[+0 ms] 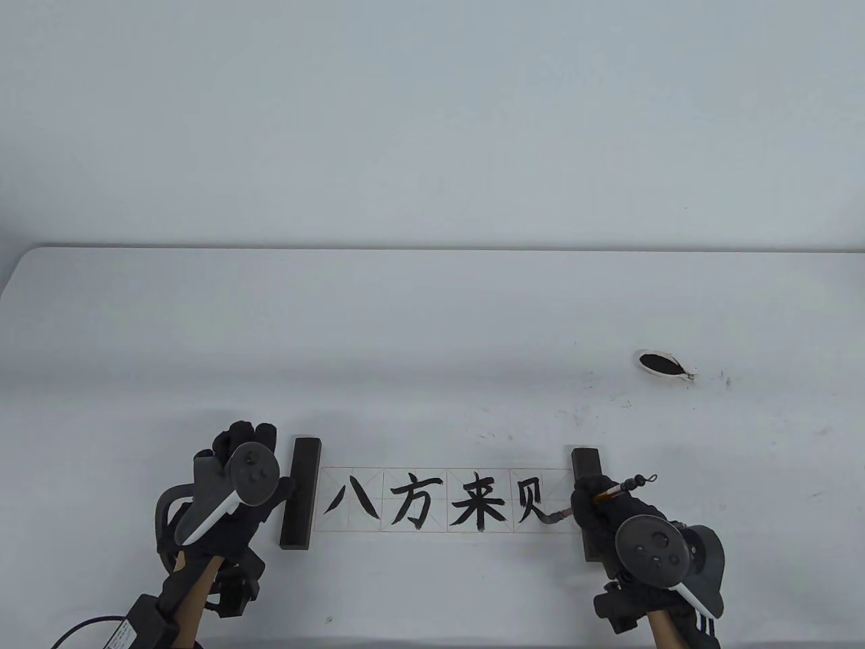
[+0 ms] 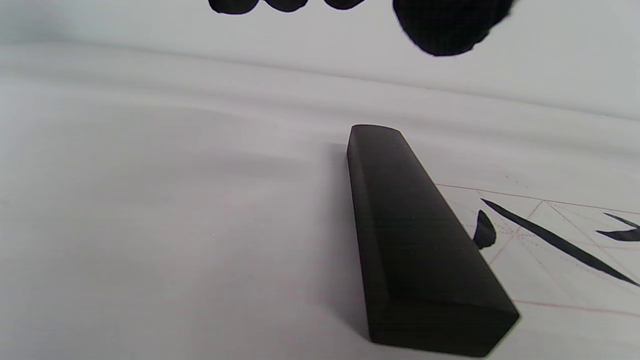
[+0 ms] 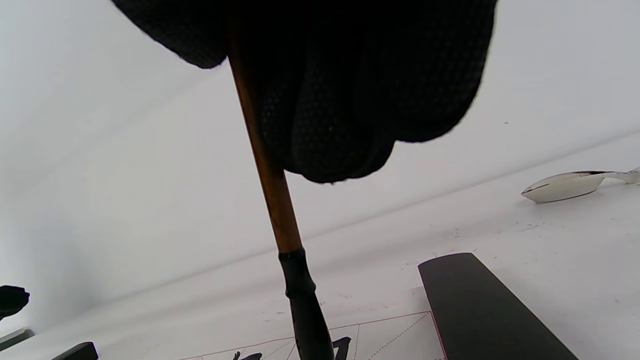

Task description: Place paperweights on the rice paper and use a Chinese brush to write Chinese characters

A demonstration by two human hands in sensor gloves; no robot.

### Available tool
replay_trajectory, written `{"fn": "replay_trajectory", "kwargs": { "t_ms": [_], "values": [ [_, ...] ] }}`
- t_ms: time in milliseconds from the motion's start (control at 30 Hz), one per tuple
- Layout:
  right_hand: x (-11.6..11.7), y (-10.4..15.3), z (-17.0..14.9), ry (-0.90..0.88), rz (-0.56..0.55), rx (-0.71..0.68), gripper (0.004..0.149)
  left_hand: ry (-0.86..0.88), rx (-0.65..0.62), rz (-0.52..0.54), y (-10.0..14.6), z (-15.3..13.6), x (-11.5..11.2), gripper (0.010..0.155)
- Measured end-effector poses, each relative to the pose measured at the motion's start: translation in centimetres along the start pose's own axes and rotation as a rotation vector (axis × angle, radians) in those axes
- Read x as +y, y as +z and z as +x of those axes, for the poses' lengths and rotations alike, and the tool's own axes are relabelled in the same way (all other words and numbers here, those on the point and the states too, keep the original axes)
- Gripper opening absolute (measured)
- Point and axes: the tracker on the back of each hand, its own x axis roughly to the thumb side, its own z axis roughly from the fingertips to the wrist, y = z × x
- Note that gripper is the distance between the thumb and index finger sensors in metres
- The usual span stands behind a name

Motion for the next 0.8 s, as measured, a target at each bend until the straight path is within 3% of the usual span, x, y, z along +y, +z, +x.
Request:
{"fn": "replay_trajectory", "kwargs": {
  "t_ms": [200,800],
  "values": [
    [-0.62,0.02,-0.59,-0.042,-0.078,0.038,0.044,0.001,0.000,0.001,-0.01,-0.02,-0.01,0.084],
    [0.10,-0.35,-0.75,-0.021,0.009,0.053,0.045,0.000,-0.003,0.002,-0.05,-0.02,-0.07,0.083]
  ]
}}
